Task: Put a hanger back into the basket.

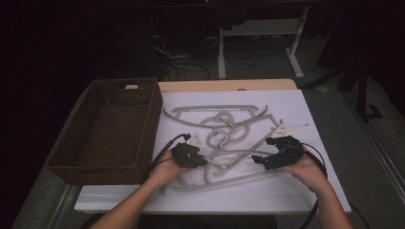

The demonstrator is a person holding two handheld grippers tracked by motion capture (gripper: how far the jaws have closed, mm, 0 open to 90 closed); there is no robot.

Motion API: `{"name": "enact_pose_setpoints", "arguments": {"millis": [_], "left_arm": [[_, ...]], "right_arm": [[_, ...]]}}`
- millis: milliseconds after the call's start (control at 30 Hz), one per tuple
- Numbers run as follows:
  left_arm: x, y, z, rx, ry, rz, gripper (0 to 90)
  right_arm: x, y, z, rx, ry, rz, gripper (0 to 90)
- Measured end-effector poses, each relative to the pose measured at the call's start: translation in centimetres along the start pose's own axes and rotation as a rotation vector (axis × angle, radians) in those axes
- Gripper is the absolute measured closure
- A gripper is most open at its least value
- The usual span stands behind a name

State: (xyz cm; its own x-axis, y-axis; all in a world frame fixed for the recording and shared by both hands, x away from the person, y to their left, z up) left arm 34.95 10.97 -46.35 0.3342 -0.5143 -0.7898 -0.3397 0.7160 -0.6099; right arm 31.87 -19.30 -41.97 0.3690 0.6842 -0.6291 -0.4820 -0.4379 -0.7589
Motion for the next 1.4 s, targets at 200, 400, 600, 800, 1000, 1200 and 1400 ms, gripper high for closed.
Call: {"name": "enact_pose_setpoints", "arguments": {"millis": [200, 400, 600, 800, 1000, 1200, 1400], "left_arm": [[-1.0, -0.4, 0.2, -0.023, -0.009, -0.022, 81.9], [-1.9, -0.6, 0.4, -0.038, -0.030, -0.038, 82.1], [-3.1, -1.0, 0.6, -0.060, -0.041, -0.066, 82.2], [-4.4, -1.1, 1.3, -0.111, -0.075, -0.070, 82.2], [-5.8, -1.7, 2.2, -0.161, -0.132, -0.064, 82.2], [-7.5, -3.0, 2.9, -0.170, -0.176, -0.072, 82.2], [-10.1, -4.5, 4.1, -0.164, -0.215, -0.098, 82.2]], "right_arm": [[0.0, -0.1, 0.2, -0.005, -0.002, -0.001, 13.2], [-0.3, -0.4, 0.4, -0.004, -0.003, -0.012, 13.2], [-0.6, -0.5, 0.6, -0.006, -0.007, -0.024, 13.2], [-1.1, -0.6, 0.7, 0.005, -0.003, -0.042, 13.2], [-1.2, -0.4, 0.8, 0.025, -0.011, -0.063, 13.3], [-1.5, 0.6, 1.0, 0.044, -0.012, -0.076, 13.2], [-1.4, 1.9, 1.1, 0.055, -0.011, -0.088, 13.2]]}}
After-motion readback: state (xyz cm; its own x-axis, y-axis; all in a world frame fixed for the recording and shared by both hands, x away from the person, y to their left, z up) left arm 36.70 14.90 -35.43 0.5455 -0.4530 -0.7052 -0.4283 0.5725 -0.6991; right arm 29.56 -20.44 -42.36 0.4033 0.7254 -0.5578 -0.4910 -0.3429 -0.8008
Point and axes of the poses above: each handheld gripper's, and its own axes: x roughly forward along the jaws, y roughly out of its underside, z roughly to its left, the point moved 2 cm from there along x, roughly forward along the jaws, and after that the axes turned 8 degrees about -y, right-handed, at the moved point
